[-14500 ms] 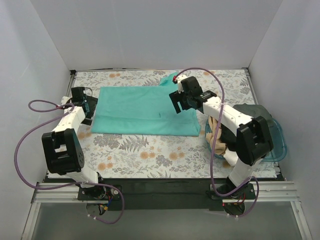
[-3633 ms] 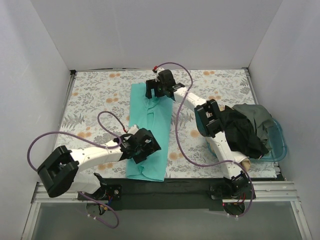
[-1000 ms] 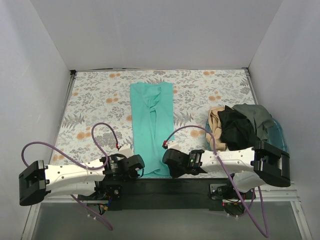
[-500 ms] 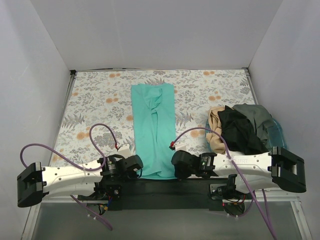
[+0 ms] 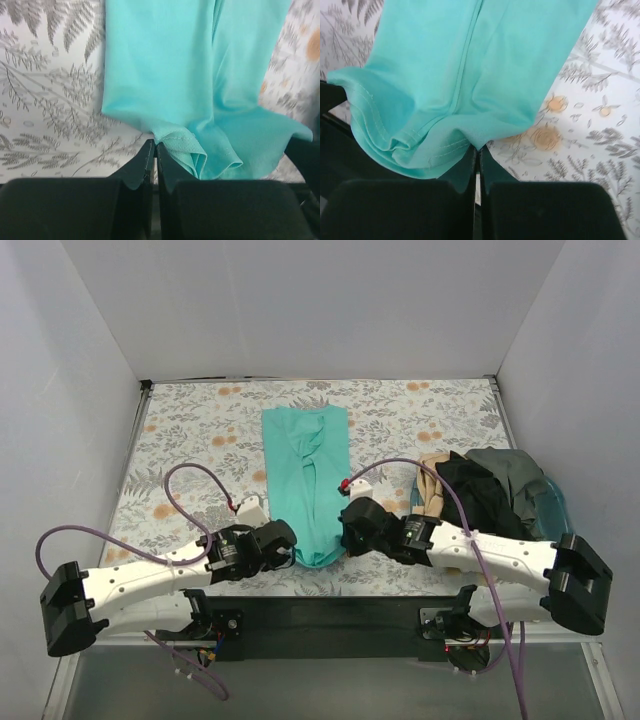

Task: Fold and stack the t-shirts
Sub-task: Fold the tshirt

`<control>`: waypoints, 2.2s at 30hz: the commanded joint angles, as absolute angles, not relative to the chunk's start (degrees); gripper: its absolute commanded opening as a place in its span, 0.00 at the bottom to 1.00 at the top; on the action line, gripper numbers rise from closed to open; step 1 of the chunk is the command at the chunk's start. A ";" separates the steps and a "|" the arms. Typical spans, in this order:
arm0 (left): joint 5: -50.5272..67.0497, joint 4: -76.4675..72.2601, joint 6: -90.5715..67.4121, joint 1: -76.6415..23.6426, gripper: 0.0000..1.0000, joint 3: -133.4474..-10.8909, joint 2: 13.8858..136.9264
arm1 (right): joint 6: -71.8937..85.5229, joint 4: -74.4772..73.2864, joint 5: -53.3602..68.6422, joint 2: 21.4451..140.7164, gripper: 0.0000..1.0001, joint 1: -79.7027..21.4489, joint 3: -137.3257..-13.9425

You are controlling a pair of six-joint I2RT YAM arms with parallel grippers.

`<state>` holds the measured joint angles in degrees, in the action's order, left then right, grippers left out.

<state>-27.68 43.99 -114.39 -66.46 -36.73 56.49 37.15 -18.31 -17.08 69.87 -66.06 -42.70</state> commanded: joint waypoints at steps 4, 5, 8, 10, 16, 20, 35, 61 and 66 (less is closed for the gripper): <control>-29.27 32.98 -108.39 -52.66 0.00 -42.53 61.43 | 27.69 -16.09 -18.29 74.52 0.01 -58.02 -52.80; -28.22 29.30 -105.15 -49.69 0.00 -43.24 63.09 | 26.82 -15.13 -17.50 76.10 0.01 -56.09 -53.87; -27.34 26.11 -101.79 -45.02 0.00 -47.01 66.34 | 24.26 -14.41 -16.35 79.70 0.01 -52.40 -58.07; -27.95 25.40 -100.55 -43.43 0.00 -49.21 69.95 | 22.59 -14.07 -16.08 81.73 0.01 -50.81 -60.37; -25.05 22.59 -96.77 -35.87 0.00 -56.33 79.96 | 18.99 -13.01 -11.17 90.17 0.01 -44.84 -68.81; -25.13 22.59 -95.98 -33.58 0.00 -59.50 84.19 | 17.76 -13.01 -8.27 96.13 0.01 -42.02 -73.56; -23.03 20.83 -92.99 -26.63 0.00 -67.23 97.29 | 15.56 -12.83 -2.55 112.05 0.01 -35.16 -86.04; -11.52 21.71 -92.63 -25.31 0.94 -55.03 83.07 | 23.81 -7.39 3.69 92.56 0.98 -35.42 -62.42; -16.07 21.10 -91.41 -25.05 0.95 -52.64 82.09 | 20.75 -6.33 3.34 93.42 0.93 -35.33 -65.63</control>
